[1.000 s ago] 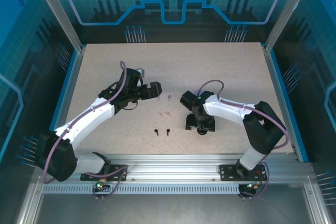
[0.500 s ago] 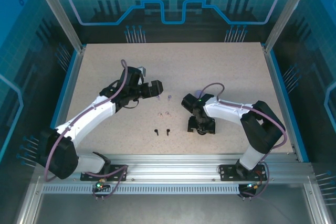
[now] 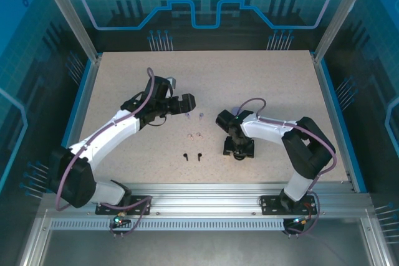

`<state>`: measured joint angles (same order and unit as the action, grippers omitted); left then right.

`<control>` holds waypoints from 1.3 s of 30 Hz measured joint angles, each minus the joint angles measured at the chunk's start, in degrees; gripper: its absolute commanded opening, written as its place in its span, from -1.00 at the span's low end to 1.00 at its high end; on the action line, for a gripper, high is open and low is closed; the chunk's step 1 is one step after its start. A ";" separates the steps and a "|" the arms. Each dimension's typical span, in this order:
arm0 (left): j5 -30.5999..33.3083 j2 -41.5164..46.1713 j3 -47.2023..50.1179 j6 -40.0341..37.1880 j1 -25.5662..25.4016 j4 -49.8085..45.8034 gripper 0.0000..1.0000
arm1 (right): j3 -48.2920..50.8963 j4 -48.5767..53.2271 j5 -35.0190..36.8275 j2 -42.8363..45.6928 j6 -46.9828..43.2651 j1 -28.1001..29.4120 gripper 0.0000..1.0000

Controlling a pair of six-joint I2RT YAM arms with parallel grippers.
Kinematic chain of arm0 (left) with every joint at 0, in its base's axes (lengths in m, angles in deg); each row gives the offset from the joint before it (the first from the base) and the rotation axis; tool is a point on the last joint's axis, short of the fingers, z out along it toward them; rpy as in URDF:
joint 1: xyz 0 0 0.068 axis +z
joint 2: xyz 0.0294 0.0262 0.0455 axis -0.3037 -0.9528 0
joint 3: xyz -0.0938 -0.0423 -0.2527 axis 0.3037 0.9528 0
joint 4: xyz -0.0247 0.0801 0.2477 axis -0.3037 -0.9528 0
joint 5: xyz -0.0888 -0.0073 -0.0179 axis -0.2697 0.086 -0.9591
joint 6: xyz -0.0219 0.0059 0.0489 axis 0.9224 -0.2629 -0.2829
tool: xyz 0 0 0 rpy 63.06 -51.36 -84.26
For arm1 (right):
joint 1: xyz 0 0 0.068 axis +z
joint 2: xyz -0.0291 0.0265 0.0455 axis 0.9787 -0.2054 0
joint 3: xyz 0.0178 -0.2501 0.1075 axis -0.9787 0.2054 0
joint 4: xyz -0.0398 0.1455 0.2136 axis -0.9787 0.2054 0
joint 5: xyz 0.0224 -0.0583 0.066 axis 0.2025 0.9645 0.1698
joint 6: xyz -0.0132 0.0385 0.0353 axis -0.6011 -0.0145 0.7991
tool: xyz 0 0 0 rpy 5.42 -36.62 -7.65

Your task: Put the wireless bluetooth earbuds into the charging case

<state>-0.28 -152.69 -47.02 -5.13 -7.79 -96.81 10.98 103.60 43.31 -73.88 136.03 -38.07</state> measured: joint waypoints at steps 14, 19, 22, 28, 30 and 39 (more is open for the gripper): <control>-1.38 -0.96 -0.66 0.04 0.00 -0.11 0.97 | 0.09 -0.20 -0.39 -0.17 -0.81 -0.39 0.17; -2.25 -0.96 -0.63 0.09 0.00 0.13 0.97 | 0.09 -0.87 -0.81 -0.28 -2.49 -0.44 0.01; -2.45 -0.90 -0.35 0.26 0.00 1.25 0.97 | 0.11 -0.92 -0.81 -0.26 -3.13 -0.42 -0.06; -2.45 0.20 3.21 1.77 0.00 4.42 0.97 | 1.27 -2.23 -0.42 0.85 -3.69 -0.04 -0.17; -2.56 0.42 4.48 2.82 0.00 5.77 0.97 | 1.90 -2.91 0.04 1.55 -3.89 0.37 -0.19; -2.56 3.54 11.72 7.50 -0.44 12.63 0.97 | 4.66 -8.02 1.29 5.44 -4.07 1.18 -0.23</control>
<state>-2.84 -149.15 -35.30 2.37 -8.23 -84.17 15.64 95.58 44.60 -68.43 131.97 -36.89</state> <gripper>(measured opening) 0.986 0.465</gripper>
